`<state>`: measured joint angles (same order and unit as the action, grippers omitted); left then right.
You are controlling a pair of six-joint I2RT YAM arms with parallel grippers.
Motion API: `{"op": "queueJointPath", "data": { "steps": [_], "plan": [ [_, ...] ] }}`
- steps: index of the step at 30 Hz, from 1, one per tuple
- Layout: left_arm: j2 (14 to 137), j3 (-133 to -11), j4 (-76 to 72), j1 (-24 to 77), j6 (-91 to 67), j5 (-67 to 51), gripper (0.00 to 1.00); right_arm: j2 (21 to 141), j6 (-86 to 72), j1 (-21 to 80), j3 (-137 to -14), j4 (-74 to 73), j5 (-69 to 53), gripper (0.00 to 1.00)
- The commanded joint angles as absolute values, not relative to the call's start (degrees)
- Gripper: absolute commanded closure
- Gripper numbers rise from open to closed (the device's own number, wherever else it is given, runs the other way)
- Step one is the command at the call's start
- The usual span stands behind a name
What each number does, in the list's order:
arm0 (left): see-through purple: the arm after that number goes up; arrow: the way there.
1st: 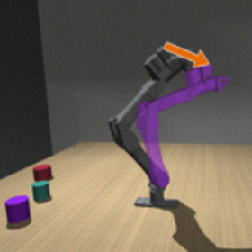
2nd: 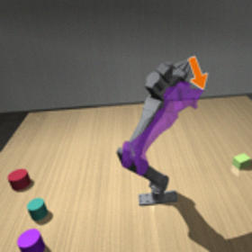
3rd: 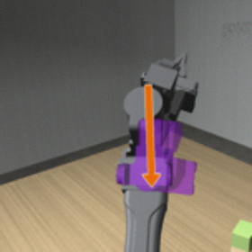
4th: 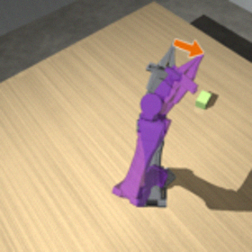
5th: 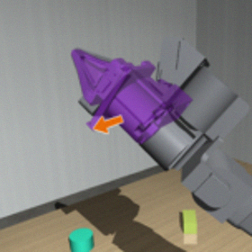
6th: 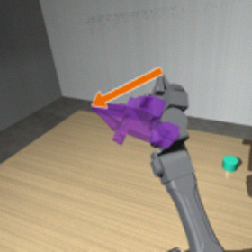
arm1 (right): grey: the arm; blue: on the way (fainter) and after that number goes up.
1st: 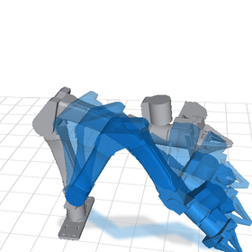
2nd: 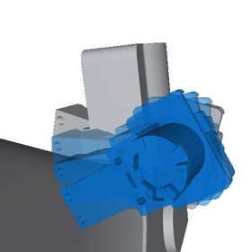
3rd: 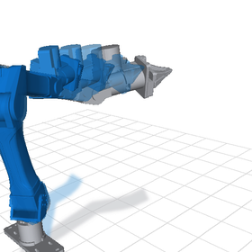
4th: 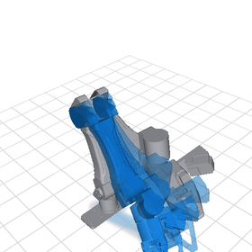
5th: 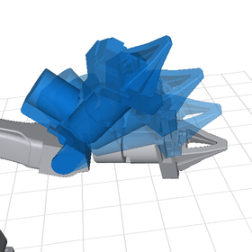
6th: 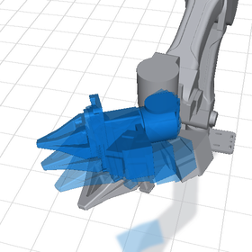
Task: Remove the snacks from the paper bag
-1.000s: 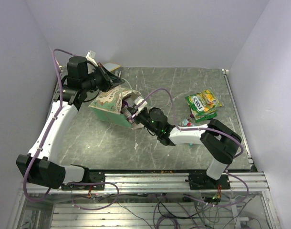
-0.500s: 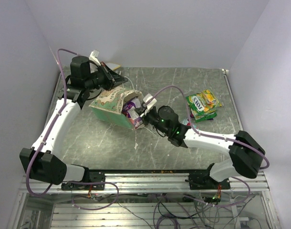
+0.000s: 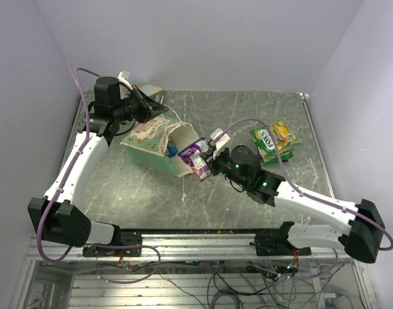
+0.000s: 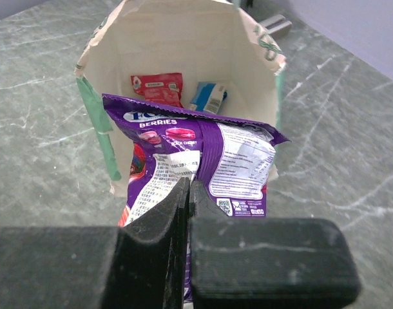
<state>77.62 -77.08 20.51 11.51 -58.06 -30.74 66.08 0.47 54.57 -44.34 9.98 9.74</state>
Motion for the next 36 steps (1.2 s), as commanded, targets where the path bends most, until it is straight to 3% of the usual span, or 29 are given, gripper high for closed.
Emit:
{"op": "queueJointPath", "data": {
  "steps": [1, 8, 17, 26, 36],
  "plan": [
    [77.96, -80.15, 23.77, 10.26, -55.30, -28.00, 0.93, 59.13, -3.81, 54.78, -44.96, -1.85, 15.65, 1.00],
    [77.70, -82.44, 30.91, 8.45, -51.84, -22.99, 0.93, 54.32, -13.85, 54.82, -48.26, -20.70, 30.05, 1.00],
    [76.85, -79.93, 28.32, 7.91, -54.26, -25.49, 0.93, 58.17, -31.74, 50.54, -52.01, -40.17, 47.79, 1.00],
    [76.13, -81.08, 29.61, 7.91, -53.53, -25.64, 0.93, 61.50, -31.45, 37.68, -47.63, -33.21, 45.83, 1.00],
    [75.00, -80.19, 28.92, 7.83, -53.99, -27.23, 0.93, 65.60, -37.48, 35.24, -41.75, -26.94, 40.65, 1.00]
  ]
}}
